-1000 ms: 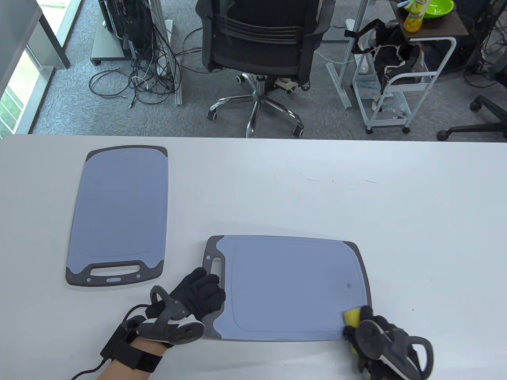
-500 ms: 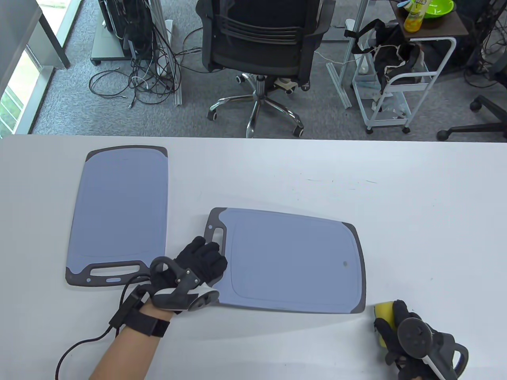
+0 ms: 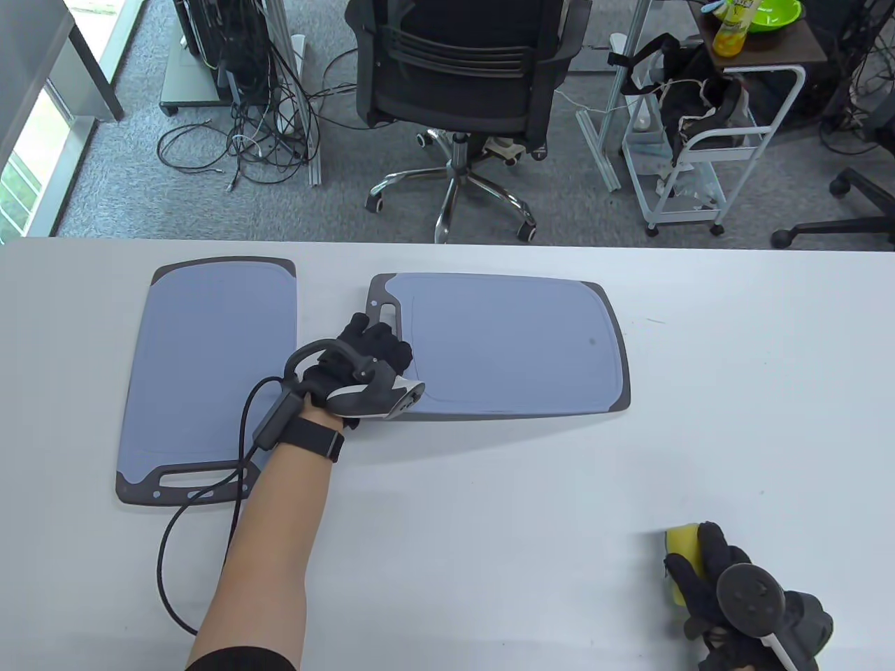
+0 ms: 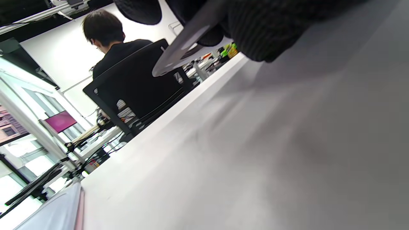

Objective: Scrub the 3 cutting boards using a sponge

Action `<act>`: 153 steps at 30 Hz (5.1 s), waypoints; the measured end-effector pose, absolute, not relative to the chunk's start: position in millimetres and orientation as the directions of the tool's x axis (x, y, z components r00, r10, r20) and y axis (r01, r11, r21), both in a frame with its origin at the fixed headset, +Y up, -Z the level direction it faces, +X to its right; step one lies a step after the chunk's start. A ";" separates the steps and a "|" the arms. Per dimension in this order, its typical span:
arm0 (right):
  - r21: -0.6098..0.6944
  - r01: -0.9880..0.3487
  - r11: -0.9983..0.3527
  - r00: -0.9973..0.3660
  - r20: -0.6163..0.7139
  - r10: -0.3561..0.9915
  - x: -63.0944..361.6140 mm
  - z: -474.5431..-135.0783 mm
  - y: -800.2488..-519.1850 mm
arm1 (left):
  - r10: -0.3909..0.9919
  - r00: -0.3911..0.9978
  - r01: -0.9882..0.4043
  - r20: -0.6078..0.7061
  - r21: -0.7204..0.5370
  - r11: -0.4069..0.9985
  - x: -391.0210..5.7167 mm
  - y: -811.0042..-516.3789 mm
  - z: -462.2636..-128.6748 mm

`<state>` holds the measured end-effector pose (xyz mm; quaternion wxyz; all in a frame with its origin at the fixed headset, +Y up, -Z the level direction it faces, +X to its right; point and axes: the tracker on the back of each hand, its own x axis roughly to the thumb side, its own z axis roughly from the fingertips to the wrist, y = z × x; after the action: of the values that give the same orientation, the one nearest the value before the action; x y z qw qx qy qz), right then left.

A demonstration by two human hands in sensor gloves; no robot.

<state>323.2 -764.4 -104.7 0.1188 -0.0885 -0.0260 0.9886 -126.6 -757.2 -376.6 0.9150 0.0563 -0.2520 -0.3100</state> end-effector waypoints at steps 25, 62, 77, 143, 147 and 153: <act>-0.101 -0.250 -0.963 -0.946 -0.187 0.265 326.6 -102.8 -762.2 | -0.555 0.778 0.601 0.294 -0.088 0.795 -177.8 -761.6 -375.8; -0.072 -0.283 -0.956 -0.938 -0.189 0.292 323.4 -96.8 -763.0 | -0.132 0.991 0.119 -0.036 -0.242 0.963 -311.0 -787.5 -194.8; -0.070 -0.288 -0.955 -0.930 -0.216 0.296 325.3 -96.5 -763.9 | 0.666 0.745 -0.563 0.037 0.570 0.599 -314.7 -723.8 -174.4; 0.155 0.106 -0.982 -0.971 -0.196 -0.135 157.3 -278.1 -767.7 | 0.773 0.340 -0.929 -0.535 -0.320 0.187 -212.7 -828.4 -240.5; 0.141 -0.011 -0.990 -0.897 -0.440 -0.053 236.3 -259.4 -772.5 | 0.771 0.345 -0.929 -0.536 -0.314 0.197 -210.2 -828.4 -239.9; 0.107 0.016 -0.994 -0.994 -0.104 -0.027 135.0 -267.7 -765.6 | 0.770 0.354 -0.927 -0.531 -0.307 0.214 -208.8 -828.0 -238.9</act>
<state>135.0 -765.6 -267.7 -0.0108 -0.0526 0.0531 0.9971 -208.8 -828.0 -238.9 0.7677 -0.2957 0.1330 0.5527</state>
